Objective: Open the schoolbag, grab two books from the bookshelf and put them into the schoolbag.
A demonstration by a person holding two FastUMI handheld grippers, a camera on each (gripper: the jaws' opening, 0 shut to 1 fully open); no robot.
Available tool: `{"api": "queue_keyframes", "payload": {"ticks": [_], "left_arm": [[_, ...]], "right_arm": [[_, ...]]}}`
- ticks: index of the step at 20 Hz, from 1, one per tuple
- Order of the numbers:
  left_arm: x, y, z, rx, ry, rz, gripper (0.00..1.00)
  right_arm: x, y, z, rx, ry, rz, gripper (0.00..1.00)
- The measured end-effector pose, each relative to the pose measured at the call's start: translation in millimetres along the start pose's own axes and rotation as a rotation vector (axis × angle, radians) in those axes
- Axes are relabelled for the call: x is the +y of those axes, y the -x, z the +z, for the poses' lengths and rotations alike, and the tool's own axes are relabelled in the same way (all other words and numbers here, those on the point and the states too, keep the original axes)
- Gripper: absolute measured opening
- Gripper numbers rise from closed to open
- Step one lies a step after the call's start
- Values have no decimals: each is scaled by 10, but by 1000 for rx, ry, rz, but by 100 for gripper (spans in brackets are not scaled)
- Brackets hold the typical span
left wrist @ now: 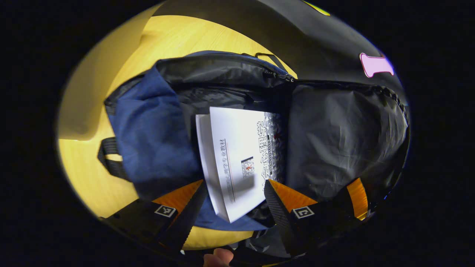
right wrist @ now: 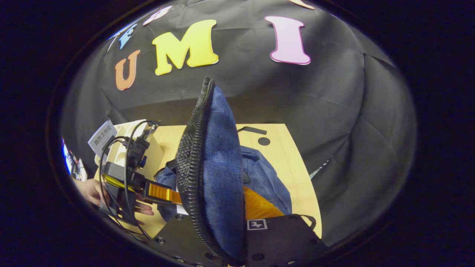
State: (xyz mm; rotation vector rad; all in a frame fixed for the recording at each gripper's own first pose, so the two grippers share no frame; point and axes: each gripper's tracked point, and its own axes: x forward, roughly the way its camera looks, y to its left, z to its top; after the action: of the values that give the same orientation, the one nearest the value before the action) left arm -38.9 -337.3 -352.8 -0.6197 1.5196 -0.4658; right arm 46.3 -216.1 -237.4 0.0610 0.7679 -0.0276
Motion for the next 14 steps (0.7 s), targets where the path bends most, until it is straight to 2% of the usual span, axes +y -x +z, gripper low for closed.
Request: {"api": "queue_keyframes", "payload": {"ticks": [1, 3, 7, 8, 14], "left_arm": [[-5, 128, -21, 6, -23, 6, 98], [46, 376, -46, -20, -102, 66, 98], [210, 1169, 173, -196, -333, 235, 100], [245, 1342, 206, -243, -375, 269, 98], [688, 2276, 349, -396, -417, 411, 98]], "right_arm": [[10, -3, 3, 0, -1, -3, 3], [29, 3, -1, -4, -4, -9, 3], [88, 38, -23, -7, -14, -20, 3], [105, 48, -36, -7, -14, -21, 3], [189, 75, -45, -11, 40, -38, 3]]}}
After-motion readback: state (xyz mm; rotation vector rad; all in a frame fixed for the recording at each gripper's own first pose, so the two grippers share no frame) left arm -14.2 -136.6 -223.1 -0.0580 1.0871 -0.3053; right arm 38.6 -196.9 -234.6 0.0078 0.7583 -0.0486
